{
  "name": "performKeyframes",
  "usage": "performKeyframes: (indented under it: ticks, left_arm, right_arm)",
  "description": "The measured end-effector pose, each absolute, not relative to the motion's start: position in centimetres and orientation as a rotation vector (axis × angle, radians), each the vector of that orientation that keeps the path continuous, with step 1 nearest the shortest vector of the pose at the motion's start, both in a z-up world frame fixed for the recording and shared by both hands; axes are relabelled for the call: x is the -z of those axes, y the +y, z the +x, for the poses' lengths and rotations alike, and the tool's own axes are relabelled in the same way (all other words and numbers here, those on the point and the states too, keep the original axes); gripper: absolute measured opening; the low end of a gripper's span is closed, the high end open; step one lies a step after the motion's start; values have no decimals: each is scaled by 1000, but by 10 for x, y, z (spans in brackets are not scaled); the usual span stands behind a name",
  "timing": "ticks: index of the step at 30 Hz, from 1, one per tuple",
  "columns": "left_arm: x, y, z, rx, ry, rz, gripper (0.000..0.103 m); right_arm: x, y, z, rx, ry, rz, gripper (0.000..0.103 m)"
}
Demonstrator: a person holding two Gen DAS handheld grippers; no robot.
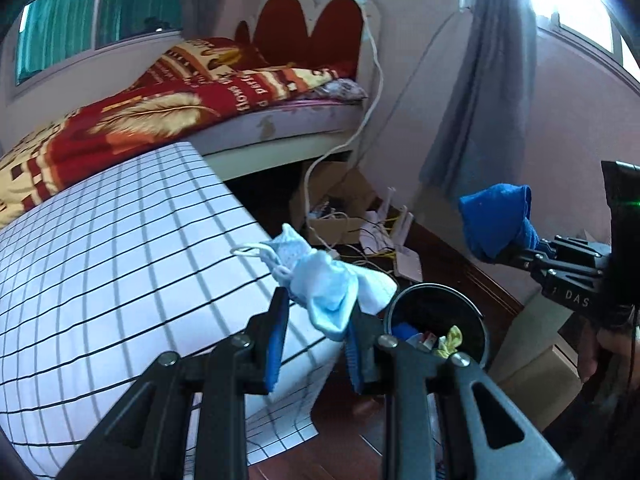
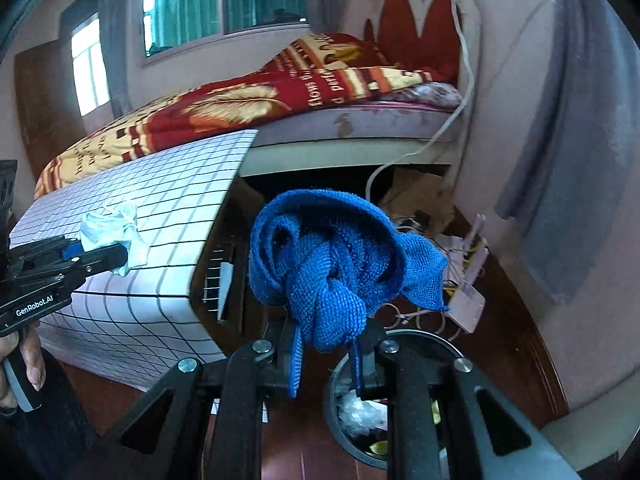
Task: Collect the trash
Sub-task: 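Carry the tissue and blue cloth in both tools over the bin, then open both tools to drop the tissue and blue cloth into the bin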
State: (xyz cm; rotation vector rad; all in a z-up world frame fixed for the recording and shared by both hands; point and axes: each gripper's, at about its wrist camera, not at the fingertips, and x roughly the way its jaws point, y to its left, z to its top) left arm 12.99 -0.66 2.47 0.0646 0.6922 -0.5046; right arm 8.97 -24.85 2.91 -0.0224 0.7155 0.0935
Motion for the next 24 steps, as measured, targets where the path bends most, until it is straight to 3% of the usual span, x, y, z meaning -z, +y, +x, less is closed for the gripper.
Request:
performKeyframes:
  ticks: [15,24]
  left_arm:
    - [-5,-85,120,649,745,128,28]
    - [35,-148,114,754,843,184,28]
  right_arm:
    - [-5,-316,54,32,765,27,20]
    - [50,-350,43,64,883,64,21]
